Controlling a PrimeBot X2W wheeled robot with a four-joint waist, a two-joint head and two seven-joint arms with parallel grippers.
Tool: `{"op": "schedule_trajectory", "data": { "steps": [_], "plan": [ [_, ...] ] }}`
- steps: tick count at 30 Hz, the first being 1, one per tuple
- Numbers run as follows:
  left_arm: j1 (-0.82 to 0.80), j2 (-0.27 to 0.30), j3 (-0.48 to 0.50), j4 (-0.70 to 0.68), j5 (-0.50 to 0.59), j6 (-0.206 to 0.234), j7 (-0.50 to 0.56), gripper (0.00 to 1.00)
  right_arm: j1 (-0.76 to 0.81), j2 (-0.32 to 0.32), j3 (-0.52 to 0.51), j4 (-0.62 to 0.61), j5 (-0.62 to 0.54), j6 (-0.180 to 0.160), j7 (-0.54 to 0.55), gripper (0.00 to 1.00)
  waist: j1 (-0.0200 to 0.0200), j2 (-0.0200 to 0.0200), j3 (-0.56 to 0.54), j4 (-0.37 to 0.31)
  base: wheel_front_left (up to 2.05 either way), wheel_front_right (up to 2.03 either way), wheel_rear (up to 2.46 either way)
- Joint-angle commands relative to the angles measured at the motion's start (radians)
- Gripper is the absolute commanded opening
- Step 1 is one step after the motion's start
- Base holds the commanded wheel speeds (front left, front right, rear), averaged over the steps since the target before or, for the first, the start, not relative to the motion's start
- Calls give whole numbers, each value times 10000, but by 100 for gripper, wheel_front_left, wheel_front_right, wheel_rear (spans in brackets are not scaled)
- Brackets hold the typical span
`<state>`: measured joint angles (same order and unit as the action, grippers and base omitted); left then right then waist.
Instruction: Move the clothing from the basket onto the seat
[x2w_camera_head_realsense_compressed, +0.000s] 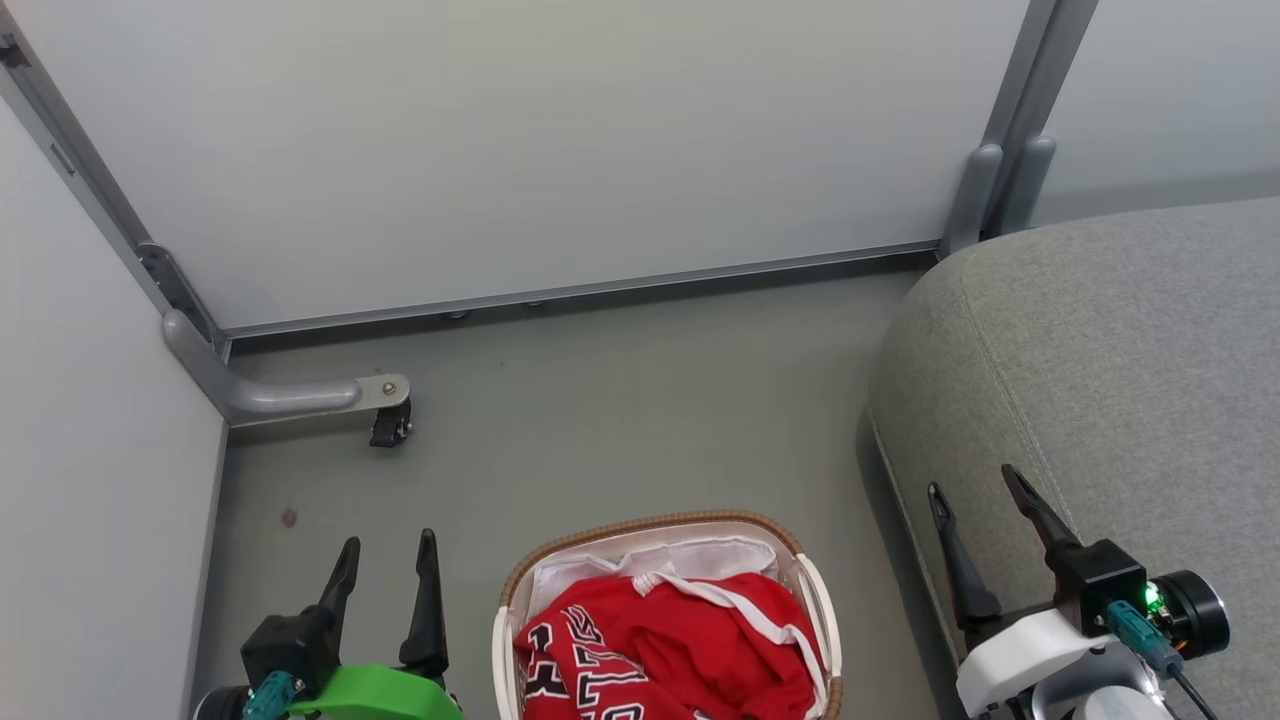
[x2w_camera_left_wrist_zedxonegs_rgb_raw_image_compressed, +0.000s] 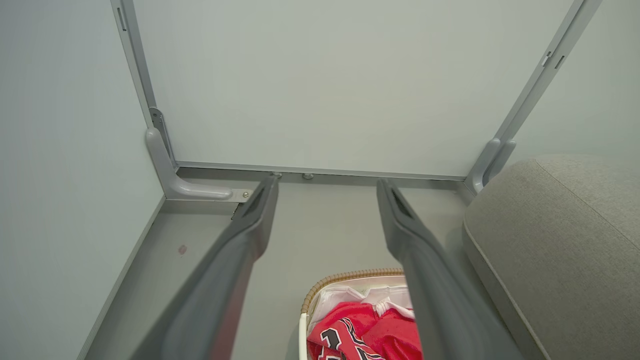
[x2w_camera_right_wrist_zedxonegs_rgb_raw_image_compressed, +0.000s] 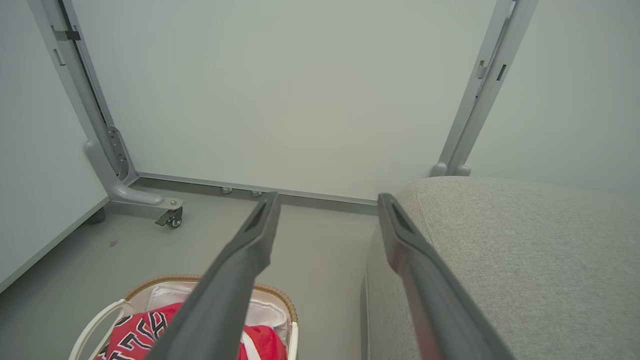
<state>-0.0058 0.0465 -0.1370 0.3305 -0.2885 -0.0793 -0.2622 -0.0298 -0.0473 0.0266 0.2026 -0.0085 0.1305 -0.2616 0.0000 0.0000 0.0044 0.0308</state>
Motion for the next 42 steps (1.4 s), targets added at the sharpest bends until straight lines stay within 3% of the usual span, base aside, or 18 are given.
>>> {"op": "schedule_trajectory", "data": {
  "steps": [1, 21, 42],
  "plan": [
    [150, 68, 26, 19, -17, 19, -42, 100, 139, -56, -28, -39, 52, 4, -52, 100, 0, 0, -1, -2, 0, 0, 0],
    [-178, 67, -170, 118, 52, -46, -40, 100, -131, -57, 30, -196, 45, 4, -51, 100, 0, 0, 510, -101, 0, 0, 0],
    [-3943, 65, -2315, 3523, 928, -420, -28, 100, -2215, -49, 133, -799, 138, 2, -51, 100, 0, 0, 4729, -1149, 0, 0, 0]
  ]
}}
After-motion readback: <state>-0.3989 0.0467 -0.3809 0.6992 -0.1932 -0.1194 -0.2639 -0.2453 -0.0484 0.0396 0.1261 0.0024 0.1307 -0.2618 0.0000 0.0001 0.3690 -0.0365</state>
